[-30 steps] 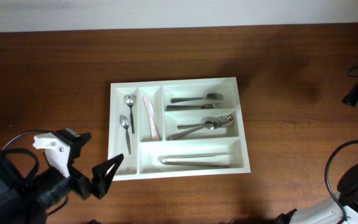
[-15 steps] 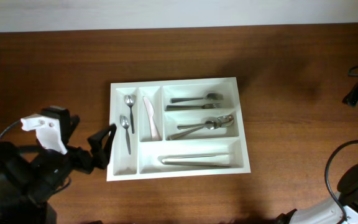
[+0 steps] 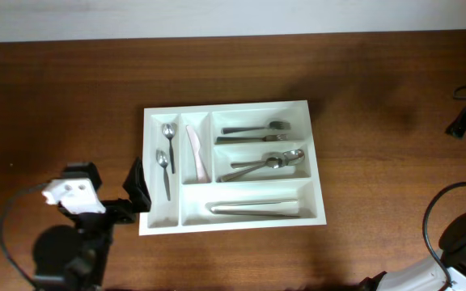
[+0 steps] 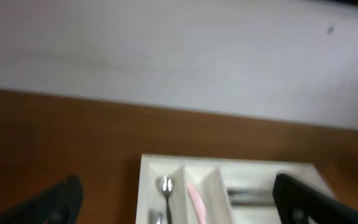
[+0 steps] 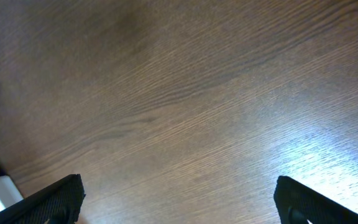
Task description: Pack container
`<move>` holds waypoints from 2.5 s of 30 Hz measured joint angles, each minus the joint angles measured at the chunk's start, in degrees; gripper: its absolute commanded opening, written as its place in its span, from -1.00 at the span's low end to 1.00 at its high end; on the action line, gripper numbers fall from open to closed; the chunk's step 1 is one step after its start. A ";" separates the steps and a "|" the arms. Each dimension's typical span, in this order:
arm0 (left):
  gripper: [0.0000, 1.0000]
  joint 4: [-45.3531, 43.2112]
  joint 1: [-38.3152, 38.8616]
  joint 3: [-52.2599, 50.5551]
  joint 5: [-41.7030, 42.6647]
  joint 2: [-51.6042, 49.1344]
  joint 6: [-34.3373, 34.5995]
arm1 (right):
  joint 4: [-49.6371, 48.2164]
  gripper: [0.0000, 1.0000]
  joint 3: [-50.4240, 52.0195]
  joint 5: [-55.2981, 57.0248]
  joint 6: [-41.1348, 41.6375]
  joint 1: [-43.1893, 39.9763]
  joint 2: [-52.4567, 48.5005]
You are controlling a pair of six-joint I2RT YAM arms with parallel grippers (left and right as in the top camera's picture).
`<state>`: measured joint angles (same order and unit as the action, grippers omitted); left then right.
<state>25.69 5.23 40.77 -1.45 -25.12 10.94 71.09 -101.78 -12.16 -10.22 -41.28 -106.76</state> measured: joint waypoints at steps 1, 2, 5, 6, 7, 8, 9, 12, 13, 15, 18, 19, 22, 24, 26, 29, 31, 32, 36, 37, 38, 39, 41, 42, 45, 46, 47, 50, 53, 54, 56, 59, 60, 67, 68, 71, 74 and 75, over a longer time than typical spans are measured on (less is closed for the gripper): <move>0.98 -3.93 -0.61 -3.85 0.85 1.86 -0.68 | -0.02 0.98 0.00 0.00 -0.02 0.00 0.00; 0.99 -6.88 -1.05 -6.75 1.70 3.30 -1.55 | 0.00 0.98 0.00 -0.02 -0.02 0.00 0.00; 0.98 -14.82 -2.43 -15.08 4.44 7.89 -4.85 | 0.00 0.98 0.00 0.00 -0.04 0.00 0.00; 0.98 -15.93 -2.82 -17.51 5.09 9.18 -5.77 | -0.02 0.98 0.00 0.00 -0.02 0.00 0.00; 0.98 -16.22 -2.99 -18.62 5.33 9.66 -6.14 | 0.00 0.98 0.00 0.00 -0.04 0.00 0.00; 0.99 -16.79 -3.32 -20.13 5.66 10.23 -6.69 | 0.00 0.98 0.00 -0.02 -0.04 0.00 0.00; 0.99 -17.38 -3.67 -21.59 5.90 10.73 -6.95 | 0.00 0.98 0.00 -0.02 -0.04 0.00 0.00; 0.98 -18.73 -5.01 -26.03 5.75 12.24 -7.58 | -0.02 0.98 0.00 0.00 -0.04 0.00 0.00; 0.98 -19.06 -5.27 -27.12 5.44 12.85 -7.76 | 0.00 0.98 0.00 0.00 -0.04 0.00 0.00; 0.98 -19.43 -5.66 -29.16 4.11 14.88 -8.15 | 0.00 0.98 0.00 -0.02 -0.02 0.00 0.00; 0.98 -19.67 -5.66 -31.23 2.49 18.64 -8.35 | -0.02 0.98 0.00 0.00 0.00 0.00 0.00; 0.98 -19.93 -5.66 -32.00 2.08 20.04 -8.37 | 0.00 0.98 0.00 0.00 0.00 0.00 0.00; 0.98 -20.44 -5.66 -33.81 1.36 23.06 -8.37 | 0.00 0.98 0.00 0.00 -0.04 0.00 0.00; 0.99 -21.31 -5.66 -35.10 1.11 24.00 -8.37 | 0.00 0.98 0.00 0.00 -0.04 0.00 0.00; 0.98 -22.03 -5.66 -36.15 0.96 24.24 -8.37 | 0.00 0.98 0.00 -0.02 -0.04 0.00 0.00; 0.98 -23.12 -5.66 -38.73 1.01 24.24 -8.37 | -0.02 0.98 0.00 -0.02 -0.04 0.00 0.00; 0.98 -21.44 -5.66 -39.54 1.01 24.28 -8.37 | 0.00 0.98 0.00 0.00 -0.02 0.00 0.00; 0.99 -20.98 -5.66 -39.85 1.01 24.28 -8.37 | 0.00 0.98 0.00 0.00 -0.07 0.00 0.00; 0.99 -20.98 -5.66 -39.89 1.01 24.28 -9.66 | -0.02 0.98 0.00 0.00 -0.04 0.00 0.00; 0.98 -20.98 -5.66 -39.89 1.01 24.28 -9.90 | 0.00 0.98 0.00 -0.02 -0.02 0.00 0.00; 0.99 -20.98 -5.66 -39.89 1.05 24.28 -10.10 | -0.02 0.98 0.00 0.00 -0.04 0.00 0.00; 0.98 -21.00 -5.66 -39.89 1.05 24.28 -10.14 | -0.02 0.98 0.00 0.00 -0.02 0.00 0.00; 0.98 -20.98 -5.66 -39.89 1.07 24.28 -10.49 | -0.02 0.98 0.00 -0.02 -0.04 0.00 0.00; 0.98 -20.98 -5.66 -39.89 1.09 24.28 -10.58 | 0.00 0.98 0.00 0.00 -0.04 0.00 0.00; 0.99 -20.98 -5.66 -39.89 1.20 24.28 -10.80 | -0.02 0.98 0.00 0.00 -0.04 0.00 0.00; 0.98 -20.98 -5.66 -39.89 1.20 24.28 -10.84 | 0.00 0.98 0.00 -0.02 -0.07 0.00 0.00; 0.98 -20.98 -5.66 -39.89 1.22 24.28 -10.95 | -0.02 0.98 0.00 -0.02 -0.04 0.00 0.00; 0.98 -20.98 -5.66 -39.89 1.22 24.28 -10.97 | -0.02 0.98 0.00 0.00 -0.04 0.00 0.00; 0.99 -21.00 -5.66 -39.89 1.22 24.28 -10.97 | 0.00 0.98 0.00 0.00 -0.02 0.00 0.00; 0.98 -20.98 -5.66 -39.89 1.22 24.28 -10.97 | 0.00 0.98 0.00 -0.02 -0.04 0.00 0.00; 0.98 -20.98 -5.66 -39.89 1.22 24.28 -10.97 | -0.02 0.98 0.00 -0.02 -0.02 0.00 0.00; 0.98 -20.98 -5.66 -39.89 1.22 24.28 -10.97 | 0.00 0.97 0.00 0.00 -0.02 0.00 0.00; 0.98 -20.98 -5.66 -39.89 1.22 24.28 -10.97 | 0.00 0.98 0.00 0.00 -0.04 0.00 0.00; 0.98 -21.00 -5.66 -39.89 1.22 24.28 -10.97 | -0.02 0.98 0.00 0.00 -0.02 0.00 0.00; 0.99 -21.00 -5.66 -39.89 1.22 24.28 -10.97 | -0.02 0.98 0.00 0.00 -0.02 0.00 0.00; 0.98 -20.98 -5.66 -39.89 1.20 24.28 -10.97 | 0.00 0.98 0.00 0.00 0.00 0.00 0.00; 0.98 -21.00 -5.66 -39.89 1.20 24.28 -10.97 | 0.00 0.98 0.00 0.00 -0.04 0.00 0.00; 0.98 -20.98 -5.66 -39.89 1.22 24.28 -10.97 | 0.00 0.98 0.00 0.00 -0.04 0.00 0.00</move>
<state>4.71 -0.43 0.89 -0.23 -0.84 -0.03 71.09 -101.78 -12.16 -10.26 -41.28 -106.76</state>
